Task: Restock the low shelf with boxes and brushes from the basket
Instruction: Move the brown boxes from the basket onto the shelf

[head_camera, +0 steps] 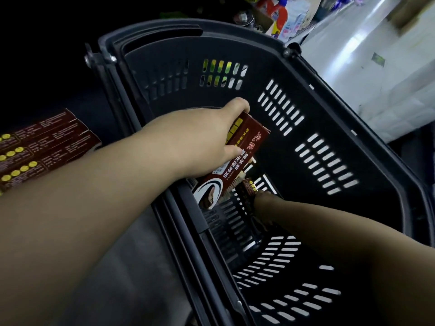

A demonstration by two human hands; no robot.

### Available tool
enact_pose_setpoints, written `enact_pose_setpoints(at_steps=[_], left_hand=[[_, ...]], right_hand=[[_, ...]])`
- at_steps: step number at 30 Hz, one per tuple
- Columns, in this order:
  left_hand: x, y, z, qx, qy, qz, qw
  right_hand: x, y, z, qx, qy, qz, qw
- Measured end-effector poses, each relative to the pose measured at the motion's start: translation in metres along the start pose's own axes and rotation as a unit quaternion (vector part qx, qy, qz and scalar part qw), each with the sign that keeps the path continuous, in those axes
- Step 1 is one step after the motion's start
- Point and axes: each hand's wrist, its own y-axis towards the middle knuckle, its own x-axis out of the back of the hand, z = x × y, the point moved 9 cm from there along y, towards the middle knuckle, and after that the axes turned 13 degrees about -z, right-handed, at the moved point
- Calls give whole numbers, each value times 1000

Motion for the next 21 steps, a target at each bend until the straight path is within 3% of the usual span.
enact_pose_setpoints(at_steps=[3, 5, 8, 10, 12, 16, 18, 21], left_hand=[[0, 2, 1, 1, 9, -10, 1000], [2, 3, 2, 7, 10, -23, 1000], [9, 6, 3, 27, -10, -66, 997], [21, 7, 4, 50, -74, -120, 989], [35, 7, 9, 95, -190, -175, 961], [53, -6, 42, 240, -366, -242, 866], [56, -15, 57, 304, -417, -227, 826], [64, -34, 70, 346, -479, -191, 784]], right_hand=[[9, -11, -3, -30, 25, 120, 992], [35, -34, -3, -46, 102, 184, 977], [93, -66, -2, -37, 292, 162, 942], [131, -95, 5, -5, 444, 145, 884], [165, -125, 9, 23, 559, 136, 818], [214, -179, 26, 81, 686, 125, 712], [228, -200, 42, 108, 720, 130, 673], [237, -227, 76, 145, 739, 141, 643]])
